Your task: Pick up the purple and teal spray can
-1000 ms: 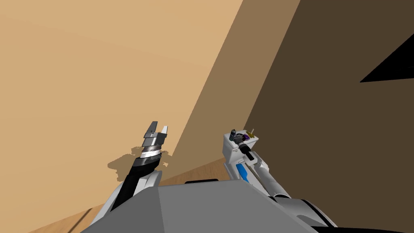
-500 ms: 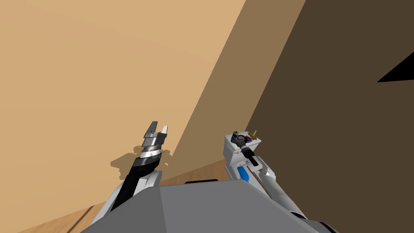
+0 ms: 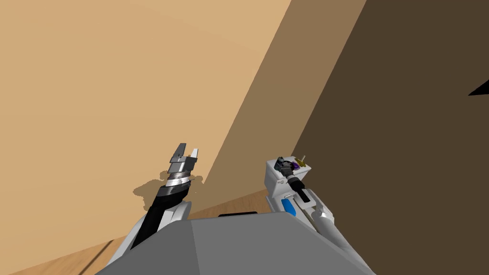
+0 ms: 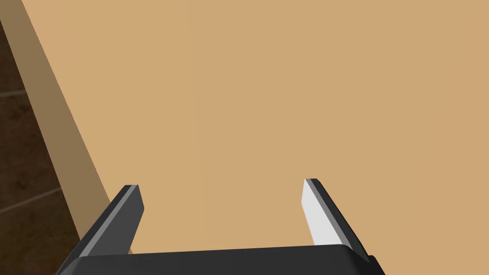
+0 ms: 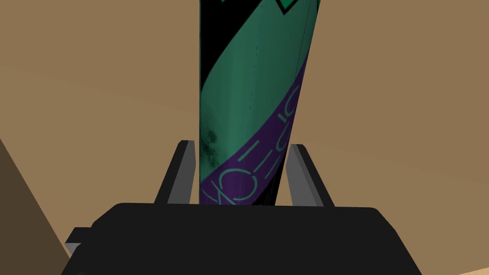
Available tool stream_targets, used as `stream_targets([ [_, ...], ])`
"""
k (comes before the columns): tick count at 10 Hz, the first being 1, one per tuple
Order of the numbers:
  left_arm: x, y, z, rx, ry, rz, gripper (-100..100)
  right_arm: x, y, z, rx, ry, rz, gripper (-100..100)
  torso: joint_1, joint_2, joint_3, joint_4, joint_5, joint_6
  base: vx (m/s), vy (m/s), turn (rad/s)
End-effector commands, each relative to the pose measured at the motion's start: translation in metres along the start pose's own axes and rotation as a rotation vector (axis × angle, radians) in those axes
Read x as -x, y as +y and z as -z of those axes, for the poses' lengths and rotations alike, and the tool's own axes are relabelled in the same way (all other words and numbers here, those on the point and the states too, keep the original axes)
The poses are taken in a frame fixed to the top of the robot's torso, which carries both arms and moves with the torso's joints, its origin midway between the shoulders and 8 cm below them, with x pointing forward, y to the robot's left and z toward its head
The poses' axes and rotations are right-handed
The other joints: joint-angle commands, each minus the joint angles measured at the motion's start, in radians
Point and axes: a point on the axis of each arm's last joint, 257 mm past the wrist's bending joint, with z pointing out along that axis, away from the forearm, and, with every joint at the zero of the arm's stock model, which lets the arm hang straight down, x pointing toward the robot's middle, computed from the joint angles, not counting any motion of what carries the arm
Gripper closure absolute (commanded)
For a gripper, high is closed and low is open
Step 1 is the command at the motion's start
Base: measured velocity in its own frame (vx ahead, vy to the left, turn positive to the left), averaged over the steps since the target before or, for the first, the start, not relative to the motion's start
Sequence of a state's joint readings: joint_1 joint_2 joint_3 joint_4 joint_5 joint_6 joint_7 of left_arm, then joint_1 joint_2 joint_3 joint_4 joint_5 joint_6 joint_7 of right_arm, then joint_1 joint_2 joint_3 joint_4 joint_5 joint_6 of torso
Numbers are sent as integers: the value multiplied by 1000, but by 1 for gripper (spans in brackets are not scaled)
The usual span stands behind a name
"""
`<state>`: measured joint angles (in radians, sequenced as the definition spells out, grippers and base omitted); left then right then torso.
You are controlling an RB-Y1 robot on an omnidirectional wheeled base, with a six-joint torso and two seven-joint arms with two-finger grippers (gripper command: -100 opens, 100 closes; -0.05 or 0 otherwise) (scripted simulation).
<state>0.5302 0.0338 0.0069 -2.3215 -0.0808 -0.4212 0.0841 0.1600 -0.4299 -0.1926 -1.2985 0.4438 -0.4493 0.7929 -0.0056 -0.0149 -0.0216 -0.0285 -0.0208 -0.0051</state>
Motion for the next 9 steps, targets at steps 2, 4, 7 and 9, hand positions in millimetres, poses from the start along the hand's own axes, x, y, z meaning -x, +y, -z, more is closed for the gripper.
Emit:
stream_targets([
  [2,0,0,0,0,0,0,0,-1,-12,22,-34,12,6,100,-1,-1,-1,0,0,0,42,-23,117],
  [4,0,0,0,0,0,0,0,11,-7,27,-21,-10,17,100,0,0,0,0,0,1,16,-6,-21],
  [7,0,0,0,0,0,0,0,19,-15,53,-49,-7,34,100,0,-1,0,1,1,1,35,-18,72],
  [9,0,0,0,0,0,0,0,19,-28,74,-88,11,45,100,0,-1,0,1,1,0,47,-27,105],
])
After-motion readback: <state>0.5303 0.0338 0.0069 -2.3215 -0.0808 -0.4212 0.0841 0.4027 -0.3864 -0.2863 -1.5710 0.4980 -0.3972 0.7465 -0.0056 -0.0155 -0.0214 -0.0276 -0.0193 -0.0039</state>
